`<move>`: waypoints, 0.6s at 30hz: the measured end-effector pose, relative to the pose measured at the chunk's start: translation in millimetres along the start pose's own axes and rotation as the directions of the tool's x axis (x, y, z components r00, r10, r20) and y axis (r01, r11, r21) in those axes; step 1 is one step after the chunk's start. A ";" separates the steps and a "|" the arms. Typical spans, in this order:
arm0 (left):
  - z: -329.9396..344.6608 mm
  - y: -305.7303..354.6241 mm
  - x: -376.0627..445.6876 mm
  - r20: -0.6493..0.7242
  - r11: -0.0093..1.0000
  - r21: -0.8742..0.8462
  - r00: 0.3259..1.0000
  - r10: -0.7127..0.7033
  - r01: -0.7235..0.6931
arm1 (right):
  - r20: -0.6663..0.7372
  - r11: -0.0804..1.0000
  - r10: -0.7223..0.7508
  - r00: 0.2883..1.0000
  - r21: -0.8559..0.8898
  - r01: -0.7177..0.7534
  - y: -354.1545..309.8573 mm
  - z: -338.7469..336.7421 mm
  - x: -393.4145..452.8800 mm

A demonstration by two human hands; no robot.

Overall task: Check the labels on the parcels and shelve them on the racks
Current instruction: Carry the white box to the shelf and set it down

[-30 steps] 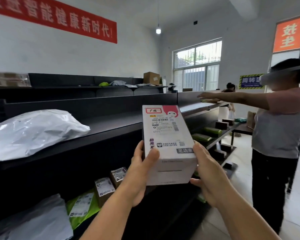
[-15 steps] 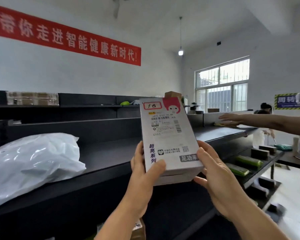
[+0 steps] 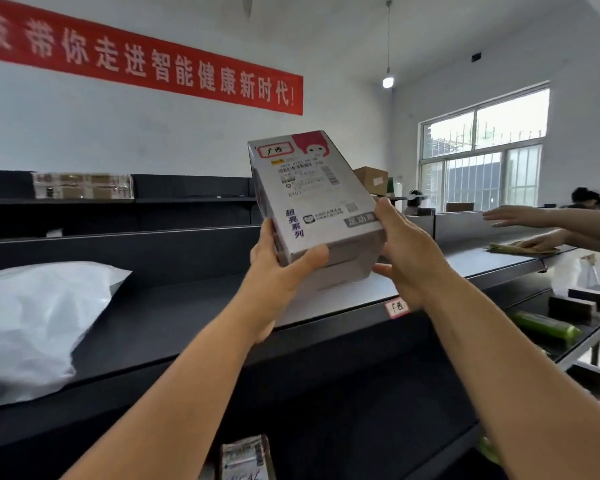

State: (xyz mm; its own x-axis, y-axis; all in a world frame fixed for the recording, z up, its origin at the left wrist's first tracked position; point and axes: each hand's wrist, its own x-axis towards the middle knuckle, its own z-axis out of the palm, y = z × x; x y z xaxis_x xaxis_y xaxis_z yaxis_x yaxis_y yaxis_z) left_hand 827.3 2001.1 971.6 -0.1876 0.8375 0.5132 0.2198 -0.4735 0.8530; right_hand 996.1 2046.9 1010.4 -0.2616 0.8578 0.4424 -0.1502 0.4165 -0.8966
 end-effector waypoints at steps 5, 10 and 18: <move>31.3 -9.4 45.2 -0.056 0.994 0.050 0.994 -0.097 0.100 | 0.069 0.996 0.080 0.994 -0.052 -0.076 14.9 -32.6 56.2; 66.2 -19.1 73.6 -0.044 0.946 0.033 0.946 -0.321 0.323 | 0.056 0.966 0.222 0.973 -0.152 -0.212 30.0 -70.7 93.2; 93.4 -26.3 89.0 -0.122 0.894 0.062 0.893 -0.434 0.443 | 0.048 0.927 0.307 0.951 -0.241 -0.287 57.8 -83.8 127.2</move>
State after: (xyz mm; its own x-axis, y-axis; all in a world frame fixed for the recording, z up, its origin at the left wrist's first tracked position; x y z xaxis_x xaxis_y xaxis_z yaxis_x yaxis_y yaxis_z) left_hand 894.2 2113.6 985.9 -0.3795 0.9198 0.0997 0.1731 -0.0353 0.9843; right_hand 1034.0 2205.3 1013.2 -0.3403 0.9288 0.1466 0.1657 0.2127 -0.9630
